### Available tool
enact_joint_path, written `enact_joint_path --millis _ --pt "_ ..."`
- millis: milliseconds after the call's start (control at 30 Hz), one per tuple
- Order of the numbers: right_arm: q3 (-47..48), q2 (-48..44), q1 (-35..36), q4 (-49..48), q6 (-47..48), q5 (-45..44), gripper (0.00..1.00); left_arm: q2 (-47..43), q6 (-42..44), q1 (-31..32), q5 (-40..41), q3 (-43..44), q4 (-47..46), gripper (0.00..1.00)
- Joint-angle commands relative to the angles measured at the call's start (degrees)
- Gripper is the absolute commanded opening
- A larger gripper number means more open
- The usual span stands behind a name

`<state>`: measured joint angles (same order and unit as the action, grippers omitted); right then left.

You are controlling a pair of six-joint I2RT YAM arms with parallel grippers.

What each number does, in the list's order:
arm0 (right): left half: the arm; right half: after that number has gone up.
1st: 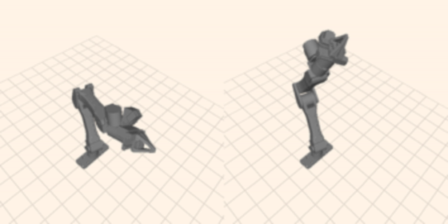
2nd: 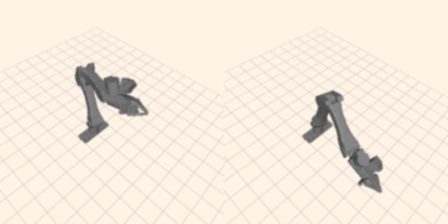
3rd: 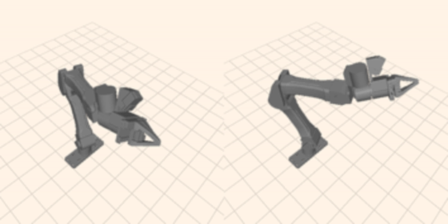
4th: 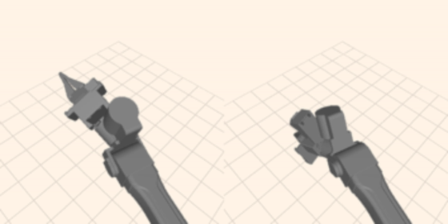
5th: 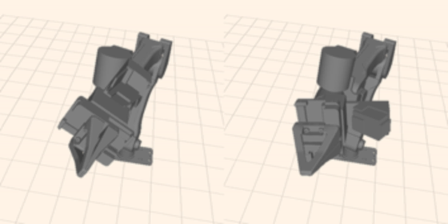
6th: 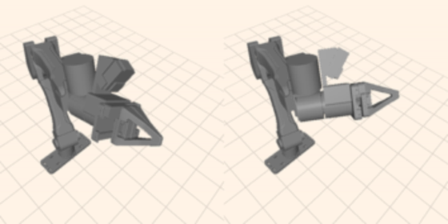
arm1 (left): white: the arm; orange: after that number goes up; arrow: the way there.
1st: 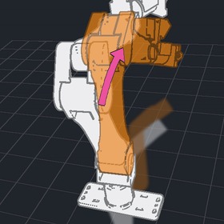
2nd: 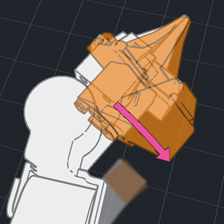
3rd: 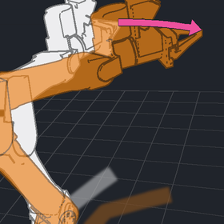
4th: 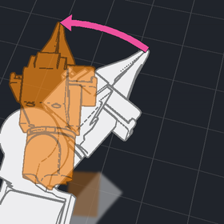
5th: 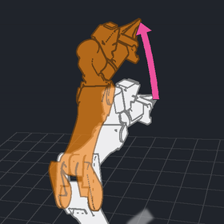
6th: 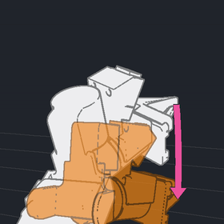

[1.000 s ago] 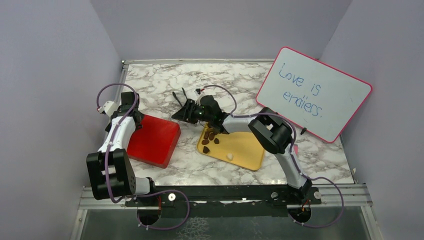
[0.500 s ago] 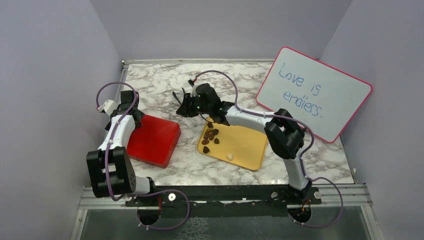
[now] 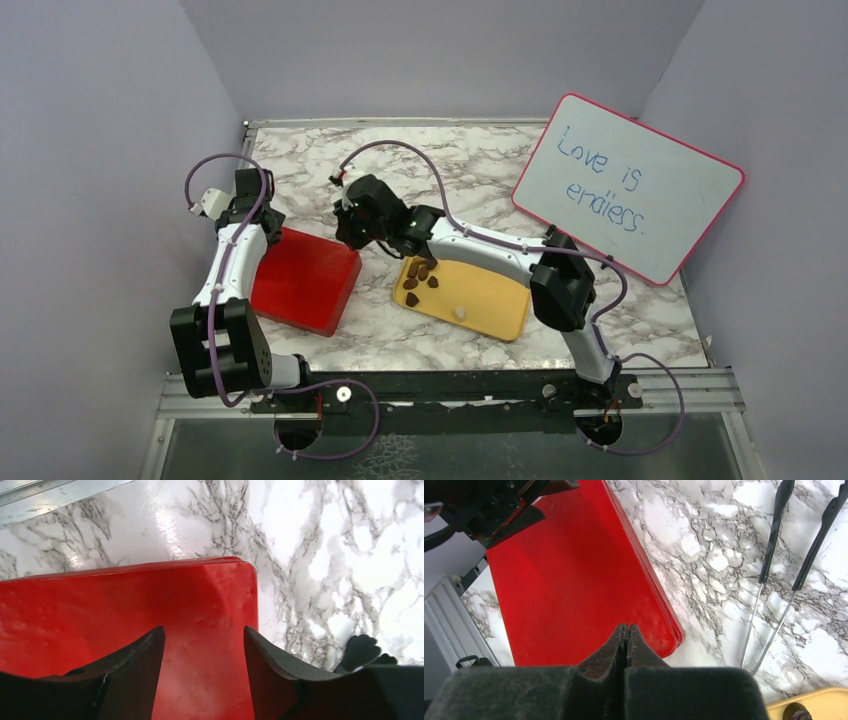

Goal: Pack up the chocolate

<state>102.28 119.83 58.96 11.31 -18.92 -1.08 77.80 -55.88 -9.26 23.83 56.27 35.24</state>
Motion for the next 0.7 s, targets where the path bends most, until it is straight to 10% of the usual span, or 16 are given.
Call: enact_joint_path --millis 0,667 --pt "6.6 3.7 2.2 8.5 3.7 -8.3 0.01 -0.3 -2.0 -0.1 0.6 2.6 -1.1 0.58" --pt "6.7 10.9 3.7 13.3 4.8 -16.6 0.01 2.1 -1.3 -0.1 -3.5 2.7 -7.0 0.56"
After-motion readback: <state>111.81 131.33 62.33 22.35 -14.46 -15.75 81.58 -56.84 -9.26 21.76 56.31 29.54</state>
